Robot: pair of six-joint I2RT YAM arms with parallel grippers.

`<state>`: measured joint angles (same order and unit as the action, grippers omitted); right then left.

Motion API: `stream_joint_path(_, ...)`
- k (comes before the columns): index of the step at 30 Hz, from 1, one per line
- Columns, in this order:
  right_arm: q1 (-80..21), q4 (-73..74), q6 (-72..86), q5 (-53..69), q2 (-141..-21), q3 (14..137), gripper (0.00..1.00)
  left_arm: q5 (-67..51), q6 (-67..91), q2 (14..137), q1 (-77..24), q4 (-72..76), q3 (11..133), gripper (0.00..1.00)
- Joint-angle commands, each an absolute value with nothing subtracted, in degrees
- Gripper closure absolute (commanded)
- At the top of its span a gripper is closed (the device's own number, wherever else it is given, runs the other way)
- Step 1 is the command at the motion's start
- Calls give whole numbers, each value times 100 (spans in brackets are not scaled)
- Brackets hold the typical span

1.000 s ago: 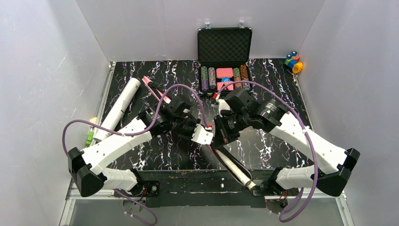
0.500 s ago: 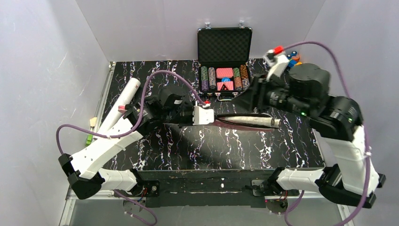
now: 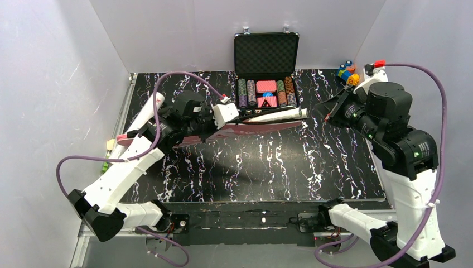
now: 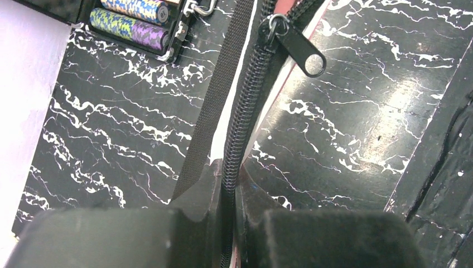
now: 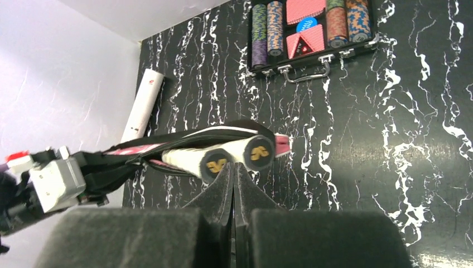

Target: Pack up the badminton gear

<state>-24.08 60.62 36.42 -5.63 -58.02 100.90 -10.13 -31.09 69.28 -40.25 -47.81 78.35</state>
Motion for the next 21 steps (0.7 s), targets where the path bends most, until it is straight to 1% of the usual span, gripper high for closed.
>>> stream_joint_path(1, -1948, 5594, 3887, -192, -5645, 9769, 99, -1136, -2799, 6436, -3943, -4419, 7819, 100)
stream_joint_path(5, -1677, 5233, 4001, 182, -5415, 9217, 99, -1197, -2770, 6424, -3911, -4406, 7815, 100)
stream_joint_path(21, -1583, 4808, 4289, 1032, -5234, 8657, 99, -1257, -2699, 6571, -3888, -4366, 8049, 100)
